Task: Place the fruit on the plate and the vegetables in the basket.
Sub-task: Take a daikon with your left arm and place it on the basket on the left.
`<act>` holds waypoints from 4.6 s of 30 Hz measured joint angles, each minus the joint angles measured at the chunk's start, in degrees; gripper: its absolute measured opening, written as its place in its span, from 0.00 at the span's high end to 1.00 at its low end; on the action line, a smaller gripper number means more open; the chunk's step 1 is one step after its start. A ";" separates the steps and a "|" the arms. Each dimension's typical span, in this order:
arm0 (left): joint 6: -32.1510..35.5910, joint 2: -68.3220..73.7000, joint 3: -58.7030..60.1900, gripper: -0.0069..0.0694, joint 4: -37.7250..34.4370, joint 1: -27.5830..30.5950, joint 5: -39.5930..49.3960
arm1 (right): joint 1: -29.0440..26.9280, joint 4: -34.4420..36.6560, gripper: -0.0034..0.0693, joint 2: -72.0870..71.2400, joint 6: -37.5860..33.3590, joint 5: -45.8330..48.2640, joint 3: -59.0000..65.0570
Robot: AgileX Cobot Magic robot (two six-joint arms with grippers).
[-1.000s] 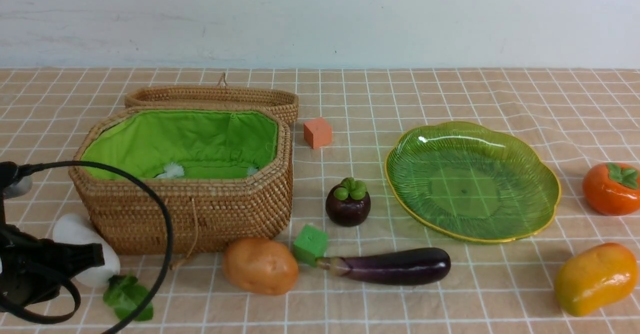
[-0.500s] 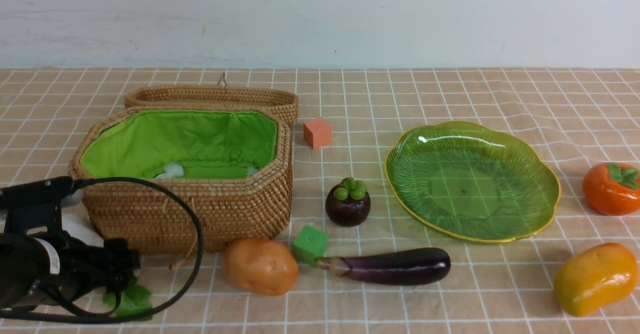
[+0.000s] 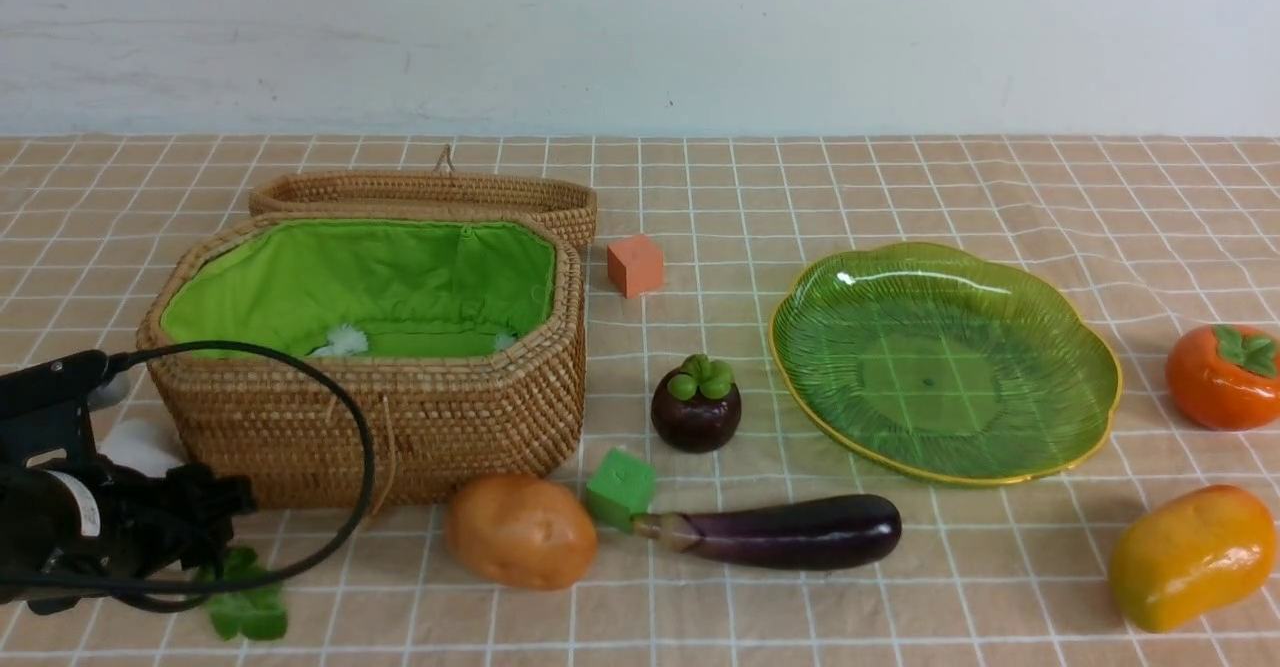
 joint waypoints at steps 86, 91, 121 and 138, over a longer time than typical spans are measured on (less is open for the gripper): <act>-1.51 -14.73 -0.17 0.93 -6.11 0.30 17.54 | 0.00 0.42 0.69 0.00 -0.25 1.99 0.00; -1.51 -23.60 -1.97 0.93 -1.99 0.30 23.91 | 0.00 0.42 0.69 0.00 -0.25 1.99 0.00; 78.61 -4.98 -27.40 0.92 -19.20 -13.39 30.24 | 0.00 0.08 0.67 0.00 -4.75 -7.90 0.00; 71.01 -5.38 -27.60 0.06 -18.32 -13.39 28.07 | 0.00 1.75 0.66 0.04 -4.69 -4.74 -2.13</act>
